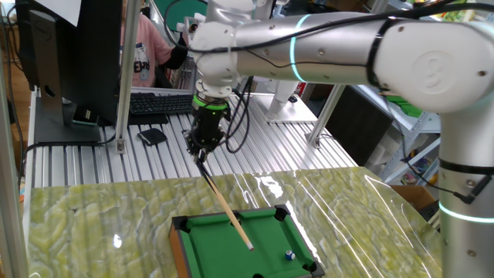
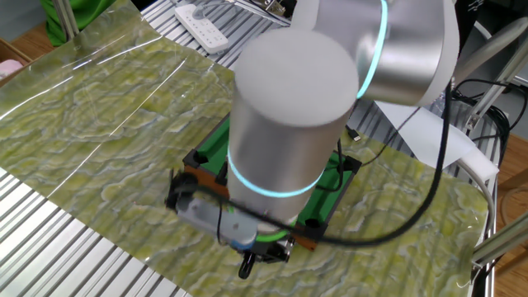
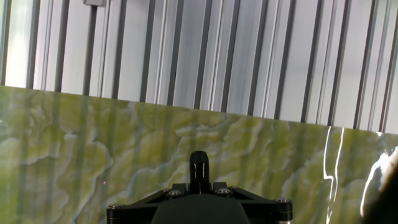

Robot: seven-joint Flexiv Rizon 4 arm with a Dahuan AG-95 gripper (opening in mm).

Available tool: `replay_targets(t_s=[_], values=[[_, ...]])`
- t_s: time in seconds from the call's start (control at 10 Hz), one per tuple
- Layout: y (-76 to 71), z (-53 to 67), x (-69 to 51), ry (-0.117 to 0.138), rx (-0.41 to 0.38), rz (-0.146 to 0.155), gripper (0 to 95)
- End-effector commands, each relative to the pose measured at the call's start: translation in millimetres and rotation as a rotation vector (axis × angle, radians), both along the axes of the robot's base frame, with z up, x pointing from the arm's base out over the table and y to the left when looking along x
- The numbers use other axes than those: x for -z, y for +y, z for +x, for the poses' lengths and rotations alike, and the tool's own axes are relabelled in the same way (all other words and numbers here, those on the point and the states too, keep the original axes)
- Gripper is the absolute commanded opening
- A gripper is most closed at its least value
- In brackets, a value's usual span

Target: Hit the pool ball

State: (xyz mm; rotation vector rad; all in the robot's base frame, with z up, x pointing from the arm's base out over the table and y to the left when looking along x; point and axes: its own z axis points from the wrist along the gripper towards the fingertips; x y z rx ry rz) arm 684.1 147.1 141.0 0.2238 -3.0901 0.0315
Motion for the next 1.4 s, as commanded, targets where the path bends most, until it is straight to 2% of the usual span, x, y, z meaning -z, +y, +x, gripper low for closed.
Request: replay_targets(t_s=[0.1,1.0,1.4], values=[[-1.1,-4.8,-0.5,-0.006,-0.005,0.003,0.0],[-1.3,-4.6,-3.6,-0.009,0.005,0.001,0.0],[-7.2,-4.3,-31.7,-0.009,-0.047,-0.001,0.0]])
